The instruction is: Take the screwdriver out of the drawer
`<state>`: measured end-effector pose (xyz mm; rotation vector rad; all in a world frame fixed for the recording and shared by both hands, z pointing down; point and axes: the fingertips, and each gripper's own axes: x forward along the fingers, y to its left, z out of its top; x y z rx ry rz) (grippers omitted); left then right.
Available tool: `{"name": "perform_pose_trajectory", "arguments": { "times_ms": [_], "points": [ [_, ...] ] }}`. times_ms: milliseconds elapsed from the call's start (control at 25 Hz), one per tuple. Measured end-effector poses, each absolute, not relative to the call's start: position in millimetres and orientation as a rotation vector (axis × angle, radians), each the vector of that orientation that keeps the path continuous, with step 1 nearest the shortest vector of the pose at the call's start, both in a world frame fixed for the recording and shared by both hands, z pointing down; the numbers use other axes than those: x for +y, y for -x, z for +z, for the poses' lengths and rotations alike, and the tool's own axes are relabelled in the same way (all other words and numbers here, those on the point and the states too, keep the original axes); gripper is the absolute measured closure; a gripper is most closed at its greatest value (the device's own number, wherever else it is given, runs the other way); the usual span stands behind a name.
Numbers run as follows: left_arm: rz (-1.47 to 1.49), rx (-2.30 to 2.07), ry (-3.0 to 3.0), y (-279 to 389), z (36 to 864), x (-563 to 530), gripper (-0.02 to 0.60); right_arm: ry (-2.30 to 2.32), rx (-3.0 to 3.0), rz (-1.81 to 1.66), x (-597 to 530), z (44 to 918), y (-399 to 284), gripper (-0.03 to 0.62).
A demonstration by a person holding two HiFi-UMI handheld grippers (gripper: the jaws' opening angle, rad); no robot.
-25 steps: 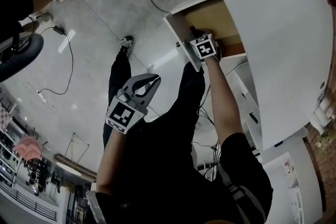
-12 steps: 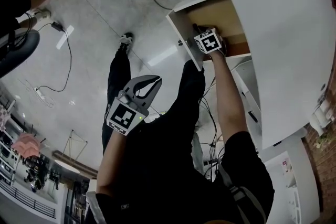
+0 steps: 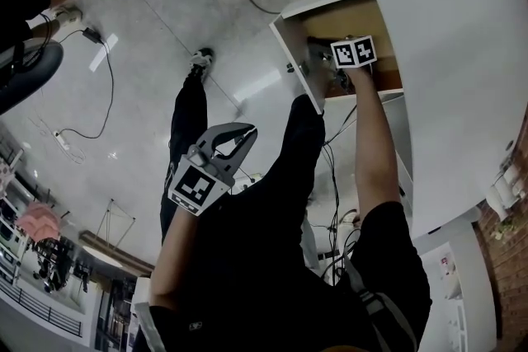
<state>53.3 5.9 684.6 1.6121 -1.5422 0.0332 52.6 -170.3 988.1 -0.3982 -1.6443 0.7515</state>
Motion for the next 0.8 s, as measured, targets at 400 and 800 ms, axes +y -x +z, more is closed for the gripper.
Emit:
{"name": "perform_pose_trajectory", "arguments": {
  "times_ms": [400,800],
  "points": [
    [0.062,-1.557,-1.594,-48.3,688.8,10.3,0.559,0.442,-1.654,0.785,-168.6,984.7,-50.8,0.487],
    [0.053,-1.56,-1.622,-46.1,680.5,6.1,0.558,0.378,-1.675,0.795,-163.1,973.2,-55.6,0.474]
  ]
}}
